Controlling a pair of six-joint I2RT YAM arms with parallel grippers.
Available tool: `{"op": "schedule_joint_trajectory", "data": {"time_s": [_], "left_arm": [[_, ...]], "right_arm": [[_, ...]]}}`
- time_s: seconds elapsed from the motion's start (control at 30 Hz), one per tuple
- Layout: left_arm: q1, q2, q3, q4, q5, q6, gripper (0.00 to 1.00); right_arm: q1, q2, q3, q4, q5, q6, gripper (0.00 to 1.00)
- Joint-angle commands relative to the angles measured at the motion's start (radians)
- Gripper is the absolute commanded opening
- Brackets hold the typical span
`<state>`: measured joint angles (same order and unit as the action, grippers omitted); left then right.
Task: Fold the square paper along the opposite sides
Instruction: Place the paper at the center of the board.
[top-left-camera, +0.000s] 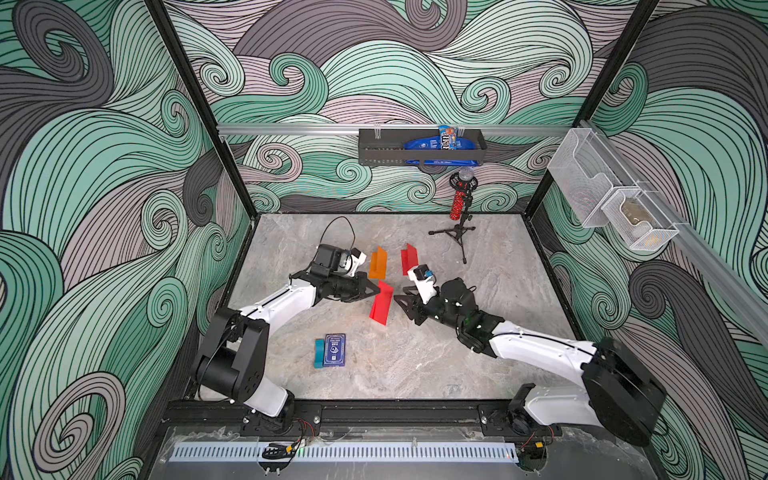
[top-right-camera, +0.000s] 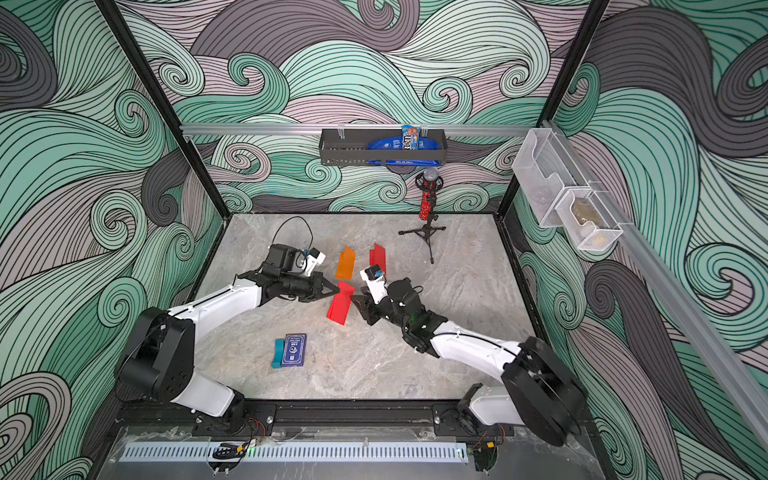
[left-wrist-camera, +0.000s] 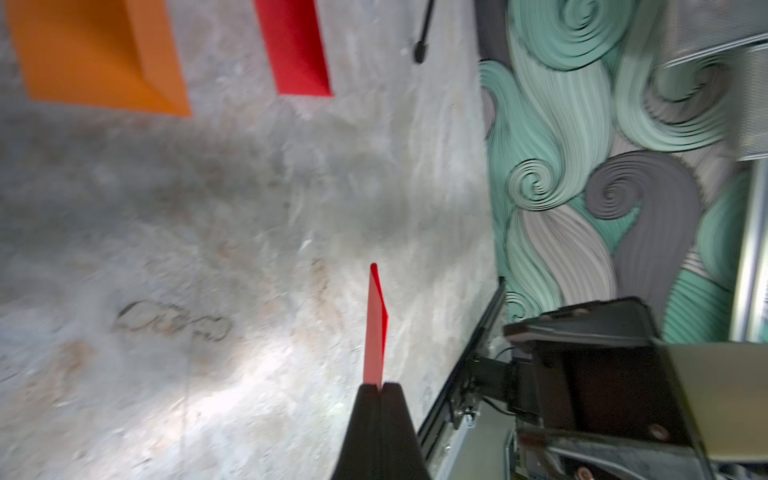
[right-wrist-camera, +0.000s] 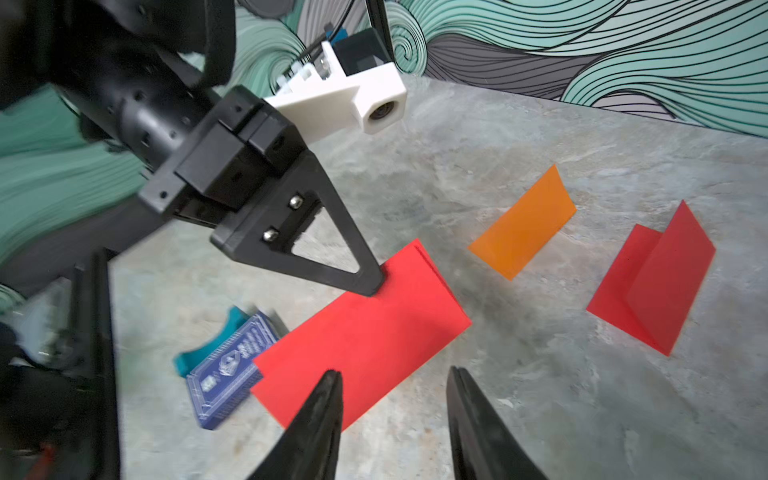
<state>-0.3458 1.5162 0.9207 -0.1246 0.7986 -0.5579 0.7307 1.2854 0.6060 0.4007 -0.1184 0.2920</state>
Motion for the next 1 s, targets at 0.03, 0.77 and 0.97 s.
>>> {"op": "schedule_joint_trajectory", "data": {"time_s": [0.03, 0.77, 0.97], "left_arm": [[0.013, -0.024, -0.007, 0.208, 0.172, -0.174, 0.0], [0.056, -0.088, -0.12, 0.537, 0.251, -0.433, 0.0], [0.057, -0.088, -0.119, 0.517, 0.245, -0.412, 0.0]], "right_arm": [[-0.059, -0.043, 0.038, -0.088, -0.248, 0.306, 0.48], [-0.206, 0.164, 0.032, 0.338, -0.599, 0.721, 0.32], [-0.205, 0.173, 0.05, 0.342, -0.59, 0.708, 0.19]]}}
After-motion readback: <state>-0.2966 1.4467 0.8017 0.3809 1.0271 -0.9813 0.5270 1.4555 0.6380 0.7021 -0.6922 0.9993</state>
